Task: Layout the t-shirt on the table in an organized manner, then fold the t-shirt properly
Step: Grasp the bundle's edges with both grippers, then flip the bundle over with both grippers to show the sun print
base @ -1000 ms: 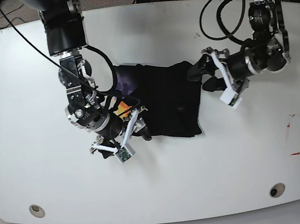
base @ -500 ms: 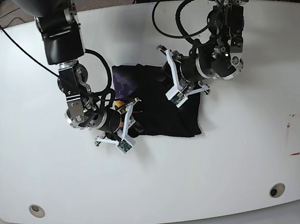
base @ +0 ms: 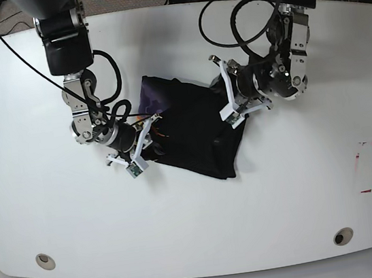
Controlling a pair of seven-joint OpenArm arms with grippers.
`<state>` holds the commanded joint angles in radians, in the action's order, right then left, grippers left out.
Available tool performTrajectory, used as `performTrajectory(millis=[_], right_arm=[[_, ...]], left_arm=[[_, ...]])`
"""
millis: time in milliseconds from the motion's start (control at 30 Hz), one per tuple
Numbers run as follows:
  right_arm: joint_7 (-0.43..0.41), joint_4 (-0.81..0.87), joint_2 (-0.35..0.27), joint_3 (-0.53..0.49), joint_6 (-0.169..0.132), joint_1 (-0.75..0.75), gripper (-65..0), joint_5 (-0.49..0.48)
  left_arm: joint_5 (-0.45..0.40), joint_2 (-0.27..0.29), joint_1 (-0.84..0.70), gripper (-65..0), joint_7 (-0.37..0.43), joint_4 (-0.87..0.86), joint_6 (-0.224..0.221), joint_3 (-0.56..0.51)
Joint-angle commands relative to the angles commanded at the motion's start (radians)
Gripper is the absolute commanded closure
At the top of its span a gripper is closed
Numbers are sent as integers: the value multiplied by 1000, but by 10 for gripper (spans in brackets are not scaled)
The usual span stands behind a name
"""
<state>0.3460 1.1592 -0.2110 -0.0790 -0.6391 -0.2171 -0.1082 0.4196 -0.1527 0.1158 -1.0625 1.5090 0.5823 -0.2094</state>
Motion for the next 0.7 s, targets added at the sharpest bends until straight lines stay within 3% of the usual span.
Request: performTrajectory(millis=[433,700], right_arm=[[95,296,0,0,8,233,-130,0],[129,388,74,0,9,308,-130,9]], left_arm=[[-3,-23,149,-114,0,-138,2,-2],[-5,-41,198,-115,0,-140,2,5]])
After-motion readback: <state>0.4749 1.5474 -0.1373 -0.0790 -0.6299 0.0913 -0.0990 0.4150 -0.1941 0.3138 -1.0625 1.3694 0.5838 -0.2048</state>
